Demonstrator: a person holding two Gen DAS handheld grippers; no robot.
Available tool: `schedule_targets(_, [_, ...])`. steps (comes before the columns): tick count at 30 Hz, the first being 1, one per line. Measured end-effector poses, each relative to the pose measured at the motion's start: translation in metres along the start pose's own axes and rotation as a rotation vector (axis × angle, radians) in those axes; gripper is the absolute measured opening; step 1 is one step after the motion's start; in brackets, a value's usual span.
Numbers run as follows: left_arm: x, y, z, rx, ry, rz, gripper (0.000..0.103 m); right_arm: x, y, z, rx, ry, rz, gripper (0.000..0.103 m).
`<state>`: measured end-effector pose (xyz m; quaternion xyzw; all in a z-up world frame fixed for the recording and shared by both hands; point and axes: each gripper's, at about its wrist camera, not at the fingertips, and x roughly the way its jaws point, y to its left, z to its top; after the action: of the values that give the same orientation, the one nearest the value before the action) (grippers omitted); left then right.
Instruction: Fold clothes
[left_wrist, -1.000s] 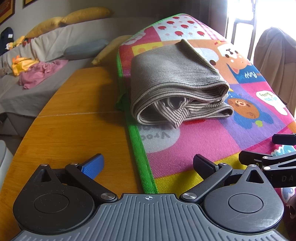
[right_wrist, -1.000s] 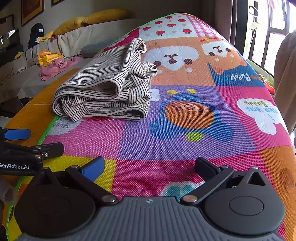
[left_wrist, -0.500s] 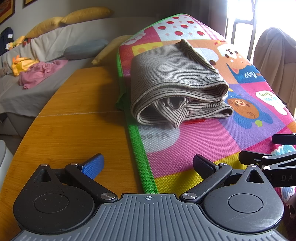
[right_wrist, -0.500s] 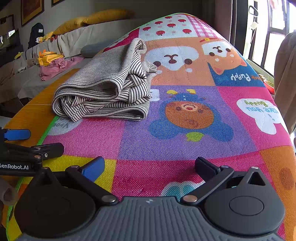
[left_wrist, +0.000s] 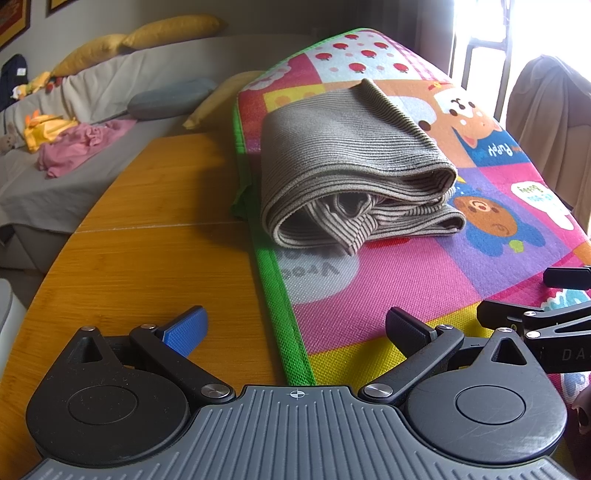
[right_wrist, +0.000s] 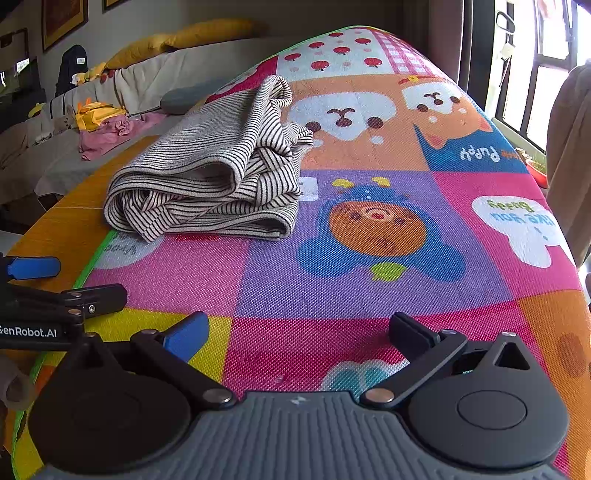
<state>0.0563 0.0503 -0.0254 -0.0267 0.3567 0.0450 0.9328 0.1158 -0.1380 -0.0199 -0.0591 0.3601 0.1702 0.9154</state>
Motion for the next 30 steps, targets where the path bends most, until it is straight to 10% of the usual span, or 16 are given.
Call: schedule_targets(30, [0.0004, 0.0015, 0.0, 0.003, 0.0, 0.001, 0.103, -0.0024, -0.0021, -0.0017, 0.009, -0.004, 0.007, 0.103])
